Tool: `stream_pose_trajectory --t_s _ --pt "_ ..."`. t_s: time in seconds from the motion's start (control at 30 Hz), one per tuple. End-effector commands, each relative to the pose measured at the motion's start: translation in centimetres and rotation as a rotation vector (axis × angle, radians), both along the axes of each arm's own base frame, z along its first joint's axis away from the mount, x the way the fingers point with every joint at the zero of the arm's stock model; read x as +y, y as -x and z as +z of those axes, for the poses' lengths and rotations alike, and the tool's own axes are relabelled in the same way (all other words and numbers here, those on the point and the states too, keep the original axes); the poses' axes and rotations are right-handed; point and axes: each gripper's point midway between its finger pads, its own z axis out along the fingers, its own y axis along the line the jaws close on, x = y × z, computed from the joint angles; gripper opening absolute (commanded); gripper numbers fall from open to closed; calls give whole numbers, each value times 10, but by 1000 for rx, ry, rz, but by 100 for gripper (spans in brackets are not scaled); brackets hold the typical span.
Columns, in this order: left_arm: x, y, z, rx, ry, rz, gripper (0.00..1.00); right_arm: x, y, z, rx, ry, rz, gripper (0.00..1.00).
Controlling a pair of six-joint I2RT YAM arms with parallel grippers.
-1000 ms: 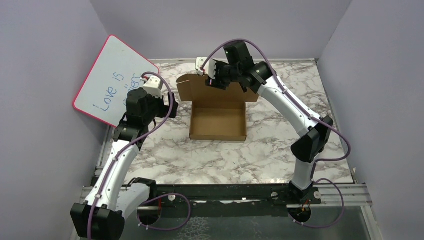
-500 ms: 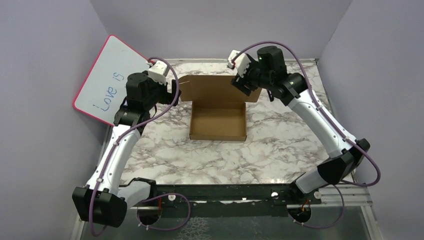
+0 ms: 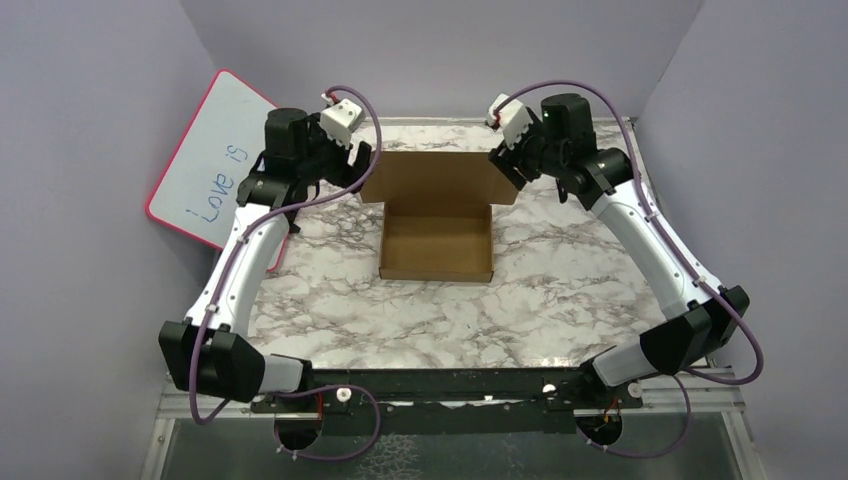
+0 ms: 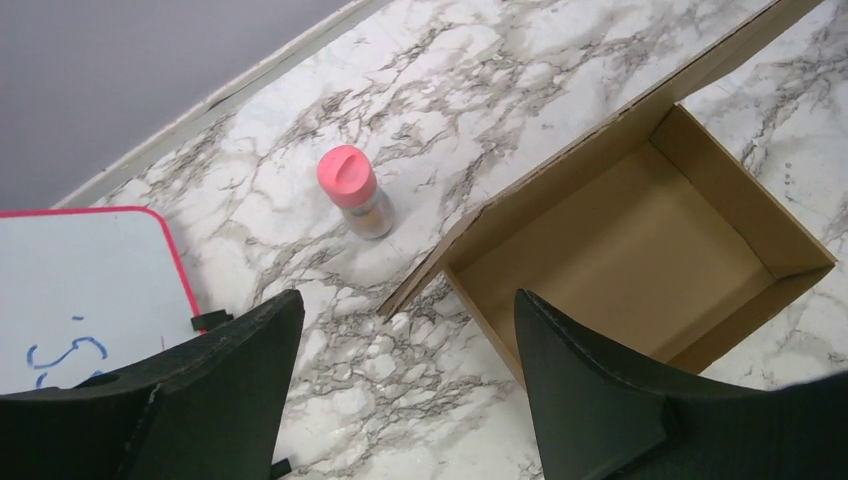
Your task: Fold the paper box
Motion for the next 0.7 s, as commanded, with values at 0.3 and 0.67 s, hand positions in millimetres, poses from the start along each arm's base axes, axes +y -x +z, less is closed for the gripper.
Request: stream_pose_trajectory --t_s 0.3,0.67 --pt "-13 -2 -29 97 -66 -282 68 -13 -14 -51 75 12 133 62" --pt "-18 -16 -38 108 -107 -376 48 -12 -27 -70 109 12 165 50"
